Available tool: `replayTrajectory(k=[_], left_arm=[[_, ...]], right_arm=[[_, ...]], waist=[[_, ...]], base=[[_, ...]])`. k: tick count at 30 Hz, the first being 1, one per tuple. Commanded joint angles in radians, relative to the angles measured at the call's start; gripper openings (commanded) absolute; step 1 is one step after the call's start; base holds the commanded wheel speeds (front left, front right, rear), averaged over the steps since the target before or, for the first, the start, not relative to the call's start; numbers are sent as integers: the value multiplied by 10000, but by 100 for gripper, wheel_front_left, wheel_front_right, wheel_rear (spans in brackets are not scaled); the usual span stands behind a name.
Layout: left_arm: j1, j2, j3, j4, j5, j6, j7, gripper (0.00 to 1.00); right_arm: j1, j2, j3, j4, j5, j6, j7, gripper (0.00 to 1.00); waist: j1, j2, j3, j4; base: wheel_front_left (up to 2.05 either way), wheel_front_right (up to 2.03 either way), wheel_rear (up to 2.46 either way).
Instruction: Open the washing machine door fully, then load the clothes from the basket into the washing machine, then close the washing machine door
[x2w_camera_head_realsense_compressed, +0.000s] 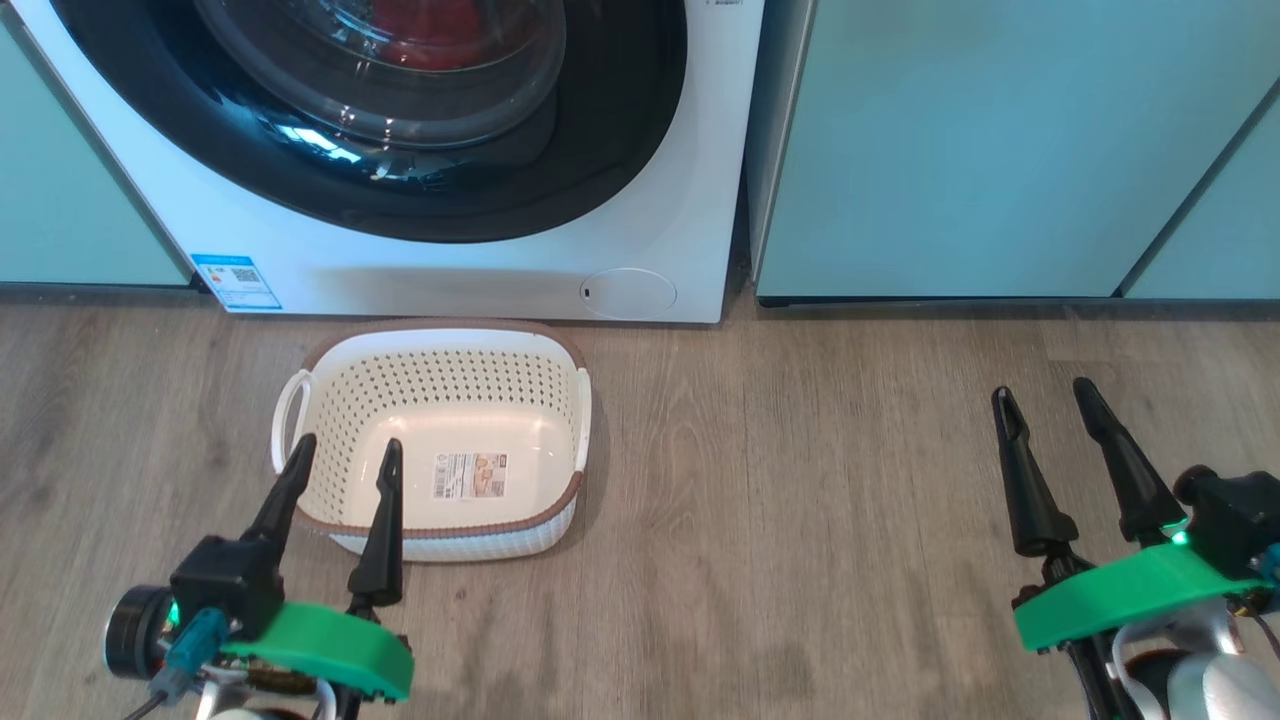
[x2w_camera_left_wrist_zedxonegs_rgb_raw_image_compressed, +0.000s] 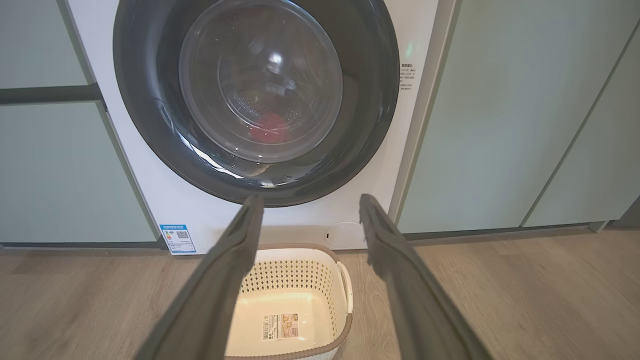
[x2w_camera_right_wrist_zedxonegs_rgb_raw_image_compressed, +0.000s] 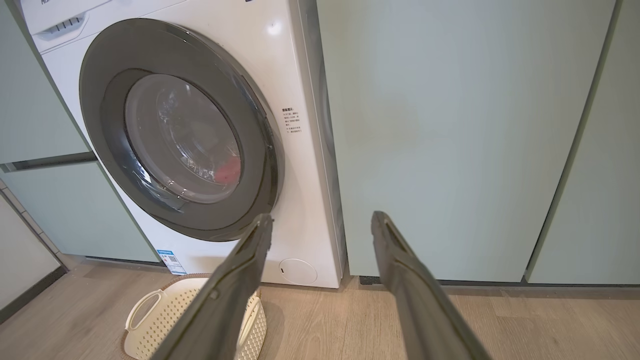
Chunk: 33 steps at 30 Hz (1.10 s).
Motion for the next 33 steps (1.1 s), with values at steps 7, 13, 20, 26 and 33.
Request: replayTrajectory(k=[7,13,20,26,33], left_arm=[[-358,199,364,-347,-68,135,2,100],[-371,215,335,-350,-90,184,22,100],[-374,260,315,-371,-97,240,17,100],[2,102,-58,-2,-46,186,12,0],[57,14,-49,307,-449,151,38,0]], right_arm=[[-252,-36,181,-253,84,-2,-105,100],[-242,-36,176,-240,112,-2,-113,100],[-242,-36,163,-227,165,-2,-143,100],[0,2,-31,88,123,0,-31,0],[6,-6,39,462,522,0,-4,0]], waist=[[0,-1,-76,-26],[0,-1,-84,-7],[0,-1,-89,13],[0,-1,-117,29],[0,-1,-127,30]], base=[[0,0,0],[0,0,0],[0,0,0],[0,0,0],[0,0,0]])
